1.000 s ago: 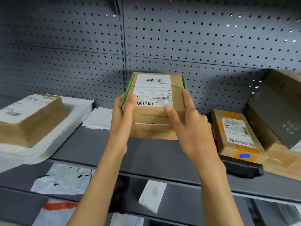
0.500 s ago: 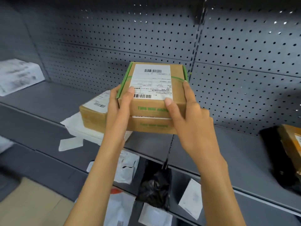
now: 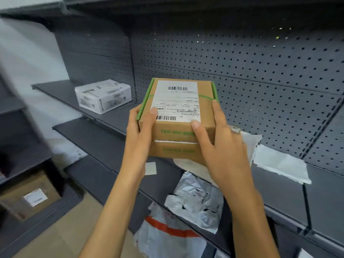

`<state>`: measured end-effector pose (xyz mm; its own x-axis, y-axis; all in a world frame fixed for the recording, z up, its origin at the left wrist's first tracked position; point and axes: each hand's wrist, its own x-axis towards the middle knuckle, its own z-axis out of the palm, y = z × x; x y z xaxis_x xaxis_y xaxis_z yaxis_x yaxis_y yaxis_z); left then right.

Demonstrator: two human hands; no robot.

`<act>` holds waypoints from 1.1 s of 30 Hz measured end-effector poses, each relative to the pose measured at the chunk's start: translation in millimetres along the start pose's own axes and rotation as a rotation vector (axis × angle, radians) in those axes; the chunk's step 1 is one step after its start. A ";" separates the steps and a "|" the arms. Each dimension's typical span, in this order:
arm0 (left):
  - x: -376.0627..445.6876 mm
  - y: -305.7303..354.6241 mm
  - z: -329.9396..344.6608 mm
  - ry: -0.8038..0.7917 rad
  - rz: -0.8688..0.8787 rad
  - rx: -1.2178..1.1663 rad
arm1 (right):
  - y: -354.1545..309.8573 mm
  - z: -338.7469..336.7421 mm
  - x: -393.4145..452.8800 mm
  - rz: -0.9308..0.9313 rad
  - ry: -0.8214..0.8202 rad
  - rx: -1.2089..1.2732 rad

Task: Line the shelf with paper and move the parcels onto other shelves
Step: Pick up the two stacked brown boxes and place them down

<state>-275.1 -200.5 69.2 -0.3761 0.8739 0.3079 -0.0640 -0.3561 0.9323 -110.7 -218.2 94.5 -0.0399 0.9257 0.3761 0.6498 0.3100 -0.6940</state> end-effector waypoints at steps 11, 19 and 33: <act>69.2 -37.1 -102.8 0.182 -0.027 0.009 | -46.3 119.6 59.3 -0.049 -0.175 -0.079; 169.7 -70.3 -145.7 0.225 -0.036 0.067 | -60.5 198.6 145.2 -0.076 -0.199 -0.058; 300.5 -115.8 -158.9 0.155 -0.071 0.052 | -62.4 272.7 246.3 0.023 -0.165 -0.054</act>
<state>-527.7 50.7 23.6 -0.5102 0.8336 0.2118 -0.0494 -0.2743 0.9604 -368.1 49.5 63.0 -0.1460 0.9568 0.2512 0.6915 0.2803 -0.6657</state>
